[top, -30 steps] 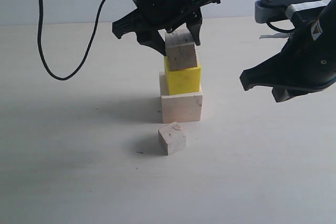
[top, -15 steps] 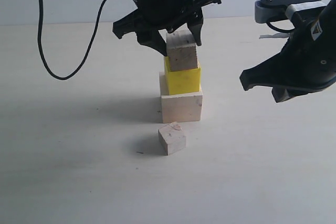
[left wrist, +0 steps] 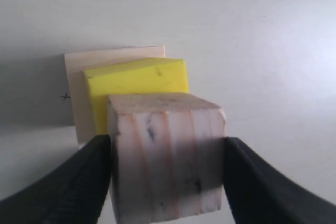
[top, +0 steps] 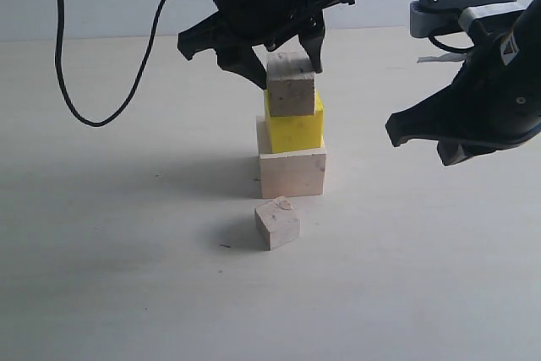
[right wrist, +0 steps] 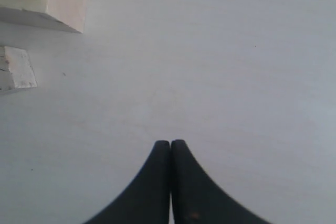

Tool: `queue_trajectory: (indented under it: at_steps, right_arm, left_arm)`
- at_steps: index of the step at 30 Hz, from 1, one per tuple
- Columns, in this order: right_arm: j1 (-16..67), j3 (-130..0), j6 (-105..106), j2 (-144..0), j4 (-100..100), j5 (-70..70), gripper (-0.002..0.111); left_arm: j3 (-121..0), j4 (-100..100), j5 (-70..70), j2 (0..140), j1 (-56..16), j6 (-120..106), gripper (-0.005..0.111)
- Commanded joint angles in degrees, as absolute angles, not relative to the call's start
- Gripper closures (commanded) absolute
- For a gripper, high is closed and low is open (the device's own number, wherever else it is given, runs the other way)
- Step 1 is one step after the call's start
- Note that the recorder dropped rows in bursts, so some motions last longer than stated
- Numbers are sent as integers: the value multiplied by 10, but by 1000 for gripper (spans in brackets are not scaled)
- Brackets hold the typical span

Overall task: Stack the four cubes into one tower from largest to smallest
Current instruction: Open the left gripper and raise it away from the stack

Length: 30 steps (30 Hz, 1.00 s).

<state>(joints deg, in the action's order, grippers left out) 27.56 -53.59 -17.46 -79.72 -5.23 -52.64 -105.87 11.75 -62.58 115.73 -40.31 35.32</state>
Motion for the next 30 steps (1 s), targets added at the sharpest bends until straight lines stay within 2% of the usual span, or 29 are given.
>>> queue_trajectory:
  at_steps: [1, 17, 21, 30]
  right_arm:
    - [273, -534, -160, -793, -43, -525, 108]
    - [273, -534, -160, -793, -42, -520, 108]
    - [273, -534, -160, -793, -41, -513, 108]
    - [273, -534, -140, -799, -34, -478, 108]
  left_arm:
    - [-1061, 111, -628, 1151, -405, 348, 47]
    - [-1061, 72, -645, 1097, -405, 345, 47]
    - [-1061, 25, -697, 1086, -405, 345, 47]
    - [-1038, -59, -700, 1078, -405, 330, 48]
